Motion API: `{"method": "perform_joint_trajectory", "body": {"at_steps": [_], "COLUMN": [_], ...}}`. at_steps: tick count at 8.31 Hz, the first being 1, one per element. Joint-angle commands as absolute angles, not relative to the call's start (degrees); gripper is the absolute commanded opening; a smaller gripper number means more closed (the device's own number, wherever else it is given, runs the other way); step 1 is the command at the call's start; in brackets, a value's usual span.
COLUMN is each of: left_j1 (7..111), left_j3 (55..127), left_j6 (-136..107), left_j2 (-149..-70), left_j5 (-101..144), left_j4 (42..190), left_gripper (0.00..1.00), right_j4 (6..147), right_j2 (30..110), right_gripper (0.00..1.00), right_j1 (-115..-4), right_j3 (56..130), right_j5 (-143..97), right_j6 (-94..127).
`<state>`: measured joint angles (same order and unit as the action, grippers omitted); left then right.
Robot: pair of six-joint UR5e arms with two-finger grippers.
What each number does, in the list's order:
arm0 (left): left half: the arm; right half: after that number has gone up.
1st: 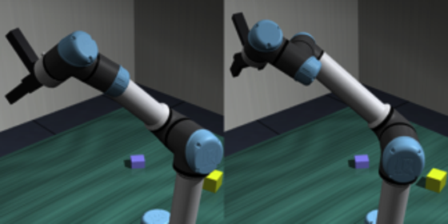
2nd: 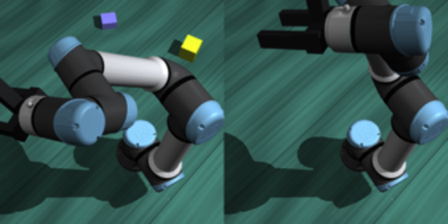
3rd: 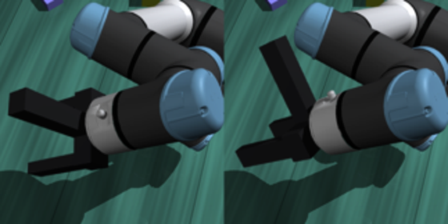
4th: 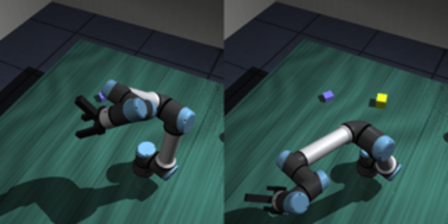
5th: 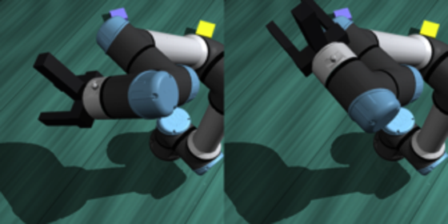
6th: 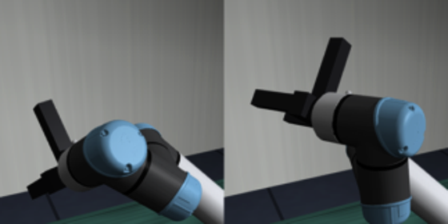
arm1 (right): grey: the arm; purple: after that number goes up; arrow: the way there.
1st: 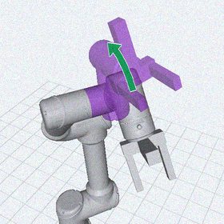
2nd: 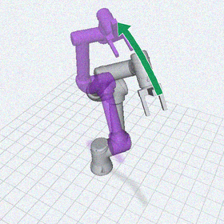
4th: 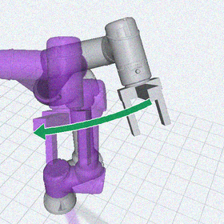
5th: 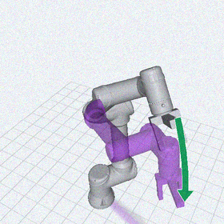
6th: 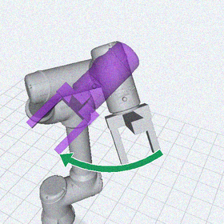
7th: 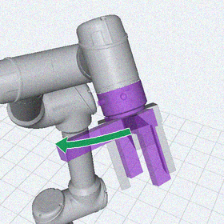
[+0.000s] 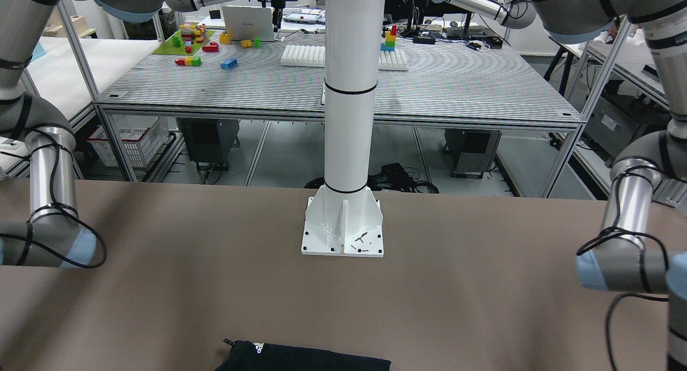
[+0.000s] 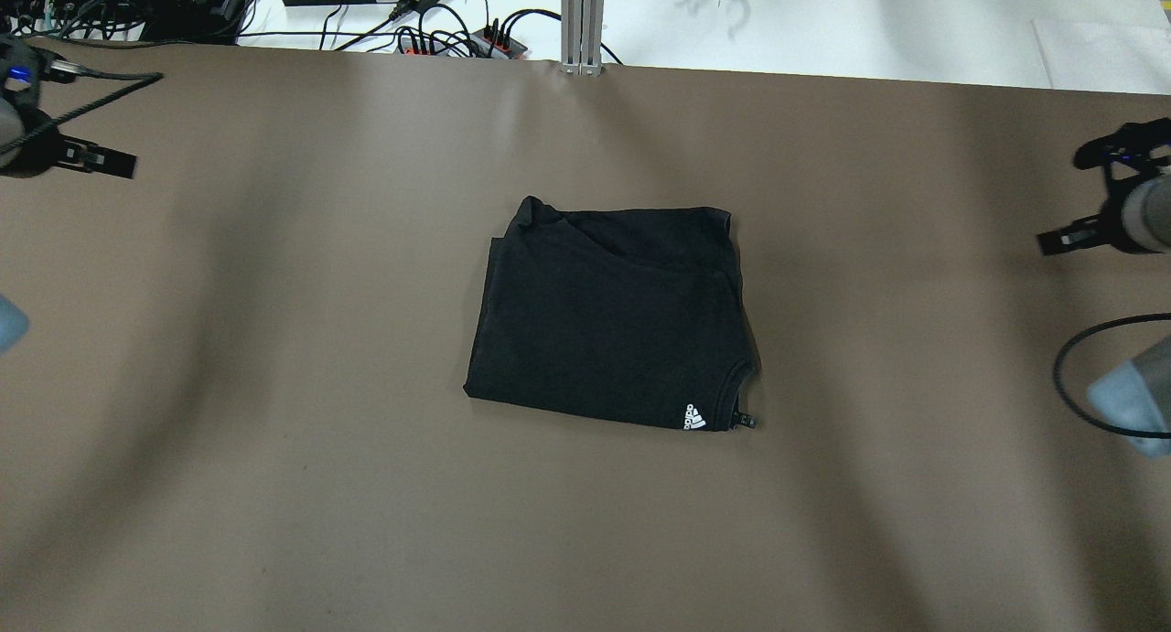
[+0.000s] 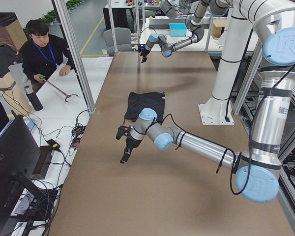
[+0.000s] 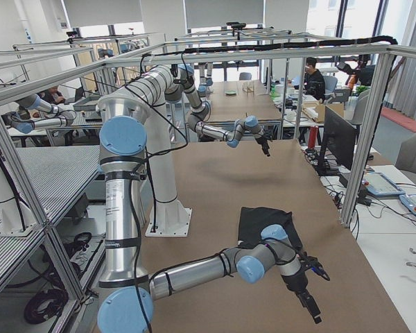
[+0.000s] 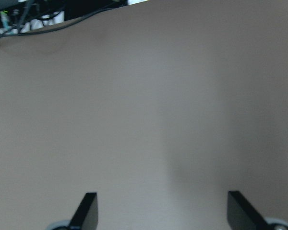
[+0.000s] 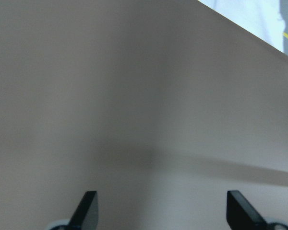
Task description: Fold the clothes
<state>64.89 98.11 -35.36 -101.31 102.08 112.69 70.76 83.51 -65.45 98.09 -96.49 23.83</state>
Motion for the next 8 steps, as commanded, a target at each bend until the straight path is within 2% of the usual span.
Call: {"method": "perform_joint_trajectory", "body": {"at_steps": [1,4,5,8], "left_j1": [78.2,87.7,88.1,91.7], "left_j3": [98.1,98.3,98.5,99.9], "left_j6": [-14.7,-3.4,-1.9,-3.9], "left_j2": [-94.7,-89.4,-86.2,-86.8], "left_j5": [101.7,101.3,99.4,98.2], "left_j4": [112.3,112.4,113.6,113.3], "left_gripper": [0.95,0.95,0.95,0.95], "right_j4": [70.8,70.5,68.6,67.3], "right_j2": [91.7,98.1,101.4,102.4], "right_gripper": [0.94,0.94,0.94,0.94], "right_j1": [-79.1,-91.2,-91.3,-91.2], "right_j3": [100.7,103.2,103.4,103.4], "right_j5": [-96.2,-94.6,-89.1,-85.5], "right_j6": [7.1,-6.2,-6.2,-5.5]}}
